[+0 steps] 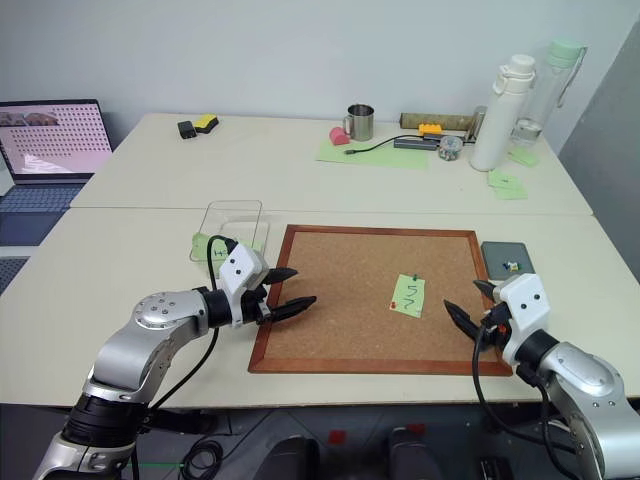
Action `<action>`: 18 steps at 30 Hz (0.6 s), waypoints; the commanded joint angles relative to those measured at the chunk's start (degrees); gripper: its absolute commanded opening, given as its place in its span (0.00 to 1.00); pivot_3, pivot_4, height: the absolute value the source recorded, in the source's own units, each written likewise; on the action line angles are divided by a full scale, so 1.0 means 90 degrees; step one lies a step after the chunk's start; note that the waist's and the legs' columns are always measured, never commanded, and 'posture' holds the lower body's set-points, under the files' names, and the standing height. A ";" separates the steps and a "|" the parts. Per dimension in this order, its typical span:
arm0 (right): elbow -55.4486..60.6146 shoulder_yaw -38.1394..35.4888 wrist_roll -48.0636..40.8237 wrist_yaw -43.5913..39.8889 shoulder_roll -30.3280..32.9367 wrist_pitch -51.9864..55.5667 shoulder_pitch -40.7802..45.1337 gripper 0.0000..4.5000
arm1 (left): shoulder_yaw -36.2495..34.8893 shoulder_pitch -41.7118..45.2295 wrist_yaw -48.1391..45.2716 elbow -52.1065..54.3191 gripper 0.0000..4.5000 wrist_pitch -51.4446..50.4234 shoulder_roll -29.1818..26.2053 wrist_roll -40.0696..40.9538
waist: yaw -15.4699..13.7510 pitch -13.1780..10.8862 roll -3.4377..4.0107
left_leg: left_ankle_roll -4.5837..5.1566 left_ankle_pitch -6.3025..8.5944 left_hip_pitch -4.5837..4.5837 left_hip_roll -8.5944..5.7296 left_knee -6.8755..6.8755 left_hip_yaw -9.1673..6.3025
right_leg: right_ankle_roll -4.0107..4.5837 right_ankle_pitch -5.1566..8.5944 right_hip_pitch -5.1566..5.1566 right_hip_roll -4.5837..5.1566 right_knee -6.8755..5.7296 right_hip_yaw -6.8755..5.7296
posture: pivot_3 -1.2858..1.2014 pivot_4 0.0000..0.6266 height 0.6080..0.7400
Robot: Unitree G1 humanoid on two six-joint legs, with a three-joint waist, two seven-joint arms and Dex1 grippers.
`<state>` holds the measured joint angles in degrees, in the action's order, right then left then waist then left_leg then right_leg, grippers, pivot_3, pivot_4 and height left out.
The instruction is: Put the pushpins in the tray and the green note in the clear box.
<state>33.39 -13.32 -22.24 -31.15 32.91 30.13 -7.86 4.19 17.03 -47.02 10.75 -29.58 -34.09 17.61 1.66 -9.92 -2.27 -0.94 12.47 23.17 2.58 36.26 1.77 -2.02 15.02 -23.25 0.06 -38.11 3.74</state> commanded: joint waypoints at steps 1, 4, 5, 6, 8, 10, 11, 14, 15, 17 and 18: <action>0.0169 -0.0112 -0.0123 -0.0017 0.0068 0.0026 0.0074 0.75 | -0.0177 0.0015 -0.0051 0.0220 0.81 0.0026 -0.0074 0.0118 | 0.0000 0.0000 0.0000 | 0.0000 0.0000 0.0000 0.0000 0.0000 0.0000 | 0.0000 0.0000 0.0000 0.0000 0.0000 -0.0001 | 0.52 0.24 1.00; 0.0152 -0.0087 -0.0118 -0.0016 0.0049 0.0040 0.0106 0.76 | -0.0242 0.0050 -0.0162 0.0282 0.77 -0.0032 -0.0021 0.0353 | 0.0000 0.0000 0.0000 | 0.0000 0.0000 0.0000 0.0000 0.0000 0.0000 | 0.0001 0.0000 0.0000 0.0000 0.0000 0.0000 | 0.52 0.24 1.00; 0.0123 -0.0058 -0.0111 -0.0023 0.0042 0.0032 0.0136 0.77 | -0.0275 0.0063 -0.0190 0.0324 0.73 -0.0090 0.0013 0.0463 | 0.0000 0.0000 0.0000 | 0.0000 0.0000 0.0000 0.0000 0.0000 0.0000 | 0.0000 0.0000 0.0000 0.0000 0.0000 0.0000 | 0.52 0.24 1.00; 0.0093 -0.0026 -0.0102 -0.0033 0.0038 0.0020 0.0168 0.77 | -0.0283 0.0073 -0.0209 0.0353 0.71 -0.0114 0.0027 0.0524 | 0.0000 0.0000 0.0000 | 0.0000 0.0000 0.0000 0.0000 0.0000 0.0000 | 0.0000 0.0000 0.0000 0.0000 0.0000 0.0000 | 0.52 0.24 1.00; -0.0047 0.0113 -0.0035 -0.0076 0.0032 -0.0047 0.0302 0.77 | -0.0233 0.0095 -0.0210 0.0373 0.61 -0.0074 0.0091 0.0557 | 0.0001 0.0000 0.0000 | 0.0000 0.0000 0.0000 0.0001 0.0000 0.0000 | 0.0000 0.0000 0.0000 0.0000 0.0000 0.0000 | 0.52 0.24 1.00; -0.0309 0.0308 0.0080 -0.0129 0.0024 -0.0134 0.0523 0.77 | -0.0076 0.0128 -0.0220 0.0365 0.54 -0.0023 0.0177 0.0532 | 0.0004 0.0000 0.0000 | 0.0000 0.0000 -0.0002 0.0000 0.0000 0.0000 | 0.0000 0.0000 0.0000 0.0000 0.0000 0.0000 | 0.52 0.24 1.00; -0.0453 0.0432 0.0149 -0.0165 0.0020 -0.0190 0.0638 0.77 | 0.0012 0.0142 -0.0209 0.0323 0.50 0.0040 0.0230 0.0478 | 0.0004 0.0000 0.0000 | 0.0000 0.0000 -0.0003 -0.0002 0.0000 0.0001 | 0.0000 0.0000 0.0001 -0.0001 0.0000 0.0001 | 0.52 0.24 1.00; -0.0838 0.0722 0.0213 -0.0218 -0.0106 -0.0302 0.0995 0.77 | 0.0234 0.0221 -0.0114 0.0129 0.37 0.0208 0.0435 0.0287 | 0.0000 0.0000 0.0000 | 0.0000 0.0000 -0.0005 -0.0006 0.0000 0.0004 | 0.0002 -0.0001 0.0003 -0.0001 0.0001 0.0001 | 0.52 0.24 1.00; -0.0969 0.0837 0.0241 -0.0231 -0.0155 -0.0336 0.1132 0.77 | 0.0304 0.0239 -0.0080 0.0072 0.33 0.0260 0.0520 0.0244 | 0.0001 0.0001 -0.0001 | 0.0000 0.0000 -0.0004 -0.0007 0.0000 0.0004 | 0.0002 -0.0001 0.0003 -0.0002 0.0001 0.0002 | 0.52 0.24 1.00; -0.1225 0.0979 0.0235 -0.0177 -0.0340 -0.0355 0.1424 0.77 | 0.0452 0.0261 -0.0035 -0.0027 0.26 0.0373 0.0671 0.0151 | 0.0001 0.0000 -0.0001 | 0.0000 0.0000 -0.0004 -0.0011 0.0001 0.0003 | 0.0003 -0.0002 0.0004 -0.0004 0.0001 0.0001 | 0.52 0.24 1.00; -0.1363 0.1044 0.0236 -0.0162 -0.0430 -0.0360 0.1572 0.77 | 0.0537 0.0287 -0.0019 -0.0091 0.21 0.0444 0.0746 0.0079 | 0.0002 0.0001 -0.0001 | 0.0000 0.0000 -0.0004 -0.0013 0.0001 0.0003 | 0.0003 -0.0002 0.0004 -0.0004 0.0000 0.0001 | 0.52 0.24 1.00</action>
<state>22.74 -4.87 -20.08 -32.68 30.63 28.64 3.07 7.30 18.40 -47.88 10.25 -27.99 -28.85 19.66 1.68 -9.91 -2.29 -0.94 12.47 23.13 2.47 36.26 1.79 -1.99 15.00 -23.21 0.01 -38.10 3.76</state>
